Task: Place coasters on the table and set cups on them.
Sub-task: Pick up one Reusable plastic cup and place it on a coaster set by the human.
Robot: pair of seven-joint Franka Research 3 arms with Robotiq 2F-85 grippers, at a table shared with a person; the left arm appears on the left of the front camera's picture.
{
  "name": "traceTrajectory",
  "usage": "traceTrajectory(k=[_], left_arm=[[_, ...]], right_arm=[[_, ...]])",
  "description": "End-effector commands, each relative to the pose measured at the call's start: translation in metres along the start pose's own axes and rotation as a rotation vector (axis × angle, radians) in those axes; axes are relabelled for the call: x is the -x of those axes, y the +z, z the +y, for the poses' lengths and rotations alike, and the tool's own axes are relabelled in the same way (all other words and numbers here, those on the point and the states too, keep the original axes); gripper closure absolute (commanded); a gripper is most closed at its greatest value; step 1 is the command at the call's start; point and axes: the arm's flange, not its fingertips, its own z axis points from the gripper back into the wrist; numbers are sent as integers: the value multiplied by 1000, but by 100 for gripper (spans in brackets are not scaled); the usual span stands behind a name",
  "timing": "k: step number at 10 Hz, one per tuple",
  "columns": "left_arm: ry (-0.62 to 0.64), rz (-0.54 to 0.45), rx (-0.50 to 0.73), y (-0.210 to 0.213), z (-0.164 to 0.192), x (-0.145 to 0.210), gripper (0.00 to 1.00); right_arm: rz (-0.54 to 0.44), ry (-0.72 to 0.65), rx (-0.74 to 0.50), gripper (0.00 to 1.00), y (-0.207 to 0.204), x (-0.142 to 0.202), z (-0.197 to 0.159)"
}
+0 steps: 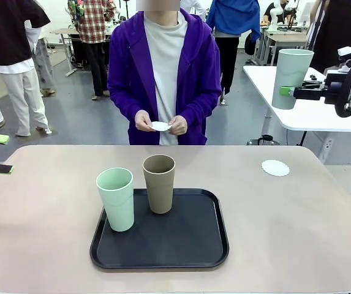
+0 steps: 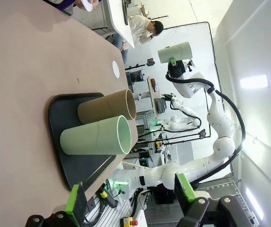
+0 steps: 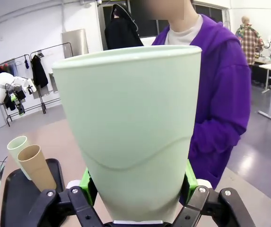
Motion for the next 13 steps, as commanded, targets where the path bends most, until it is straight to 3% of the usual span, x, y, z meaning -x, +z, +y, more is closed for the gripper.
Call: traceTrajectory(k=[1, 5, 7, 8, 13], left_arm=[[-13, -6, 9, 1, 0, 0, 0], [-13, -6, 9, 1, 0, 0, 0], [-13, -6, 9, 1, 0, 0, 0], [-13, -6, 9, 1, 0, 0, 0], [-13, -6, 9, 1, 0, 0, 0]], right_arm=[[-9, -16, 38, 17, 6, -7, -8], [5, -22, 52, 17, 28, -1, -8], [-6, -28, 14, 17, 28, 0, -6], [2, -3, 62, 17, 30, 1, -11], [2, -3, 62, 17, 30, 1, -11]])
